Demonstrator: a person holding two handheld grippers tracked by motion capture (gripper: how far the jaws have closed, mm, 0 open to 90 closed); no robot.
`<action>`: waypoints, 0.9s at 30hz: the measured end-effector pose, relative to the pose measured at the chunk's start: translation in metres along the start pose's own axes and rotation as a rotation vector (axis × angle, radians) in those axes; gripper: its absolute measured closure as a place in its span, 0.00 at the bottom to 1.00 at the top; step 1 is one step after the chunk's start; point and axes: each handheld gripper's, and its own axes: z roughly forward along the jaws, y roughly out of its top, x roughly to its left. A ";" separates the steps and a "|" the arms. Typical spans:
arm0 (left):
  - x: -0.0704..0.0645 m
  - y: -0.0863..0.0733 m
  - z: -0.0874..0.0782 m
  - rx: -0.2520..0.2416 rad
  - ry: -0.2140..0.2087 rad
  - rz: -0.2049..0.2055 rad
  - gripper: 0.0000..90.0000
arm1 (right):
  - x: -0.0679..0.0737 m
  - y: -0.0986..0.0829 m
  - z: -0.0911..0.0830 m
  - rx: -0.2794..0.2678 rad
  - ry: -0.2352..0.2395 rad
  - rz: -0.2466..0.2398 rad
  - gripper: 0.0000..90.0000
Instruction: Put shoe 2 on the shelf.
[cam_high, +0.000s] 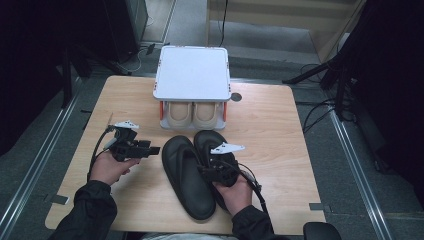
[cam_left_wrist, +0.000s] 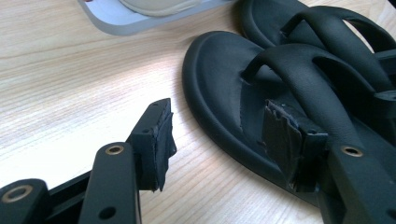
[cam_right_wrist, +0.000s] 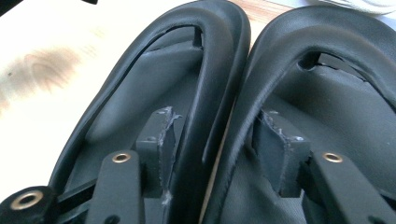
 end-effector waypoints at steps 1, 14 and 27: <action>-0.001 0.000 0.000 0.000 -0.006 0.000 0.48 | 0.001 0.001 0.002 -0.002 -0.007 0.000 0.54; -0.002 0.000 -0.001 -0.006 0.000 -0.001 0.48 | 0.003 0.000 0.019 -0.002 -0.037 0.011 0.60; -0.002 0.000 0.000 -0.001 0.000 0.003 0.48 | 0.005 -0.002 0.020 -0.005 -0.062 -0.001 0.64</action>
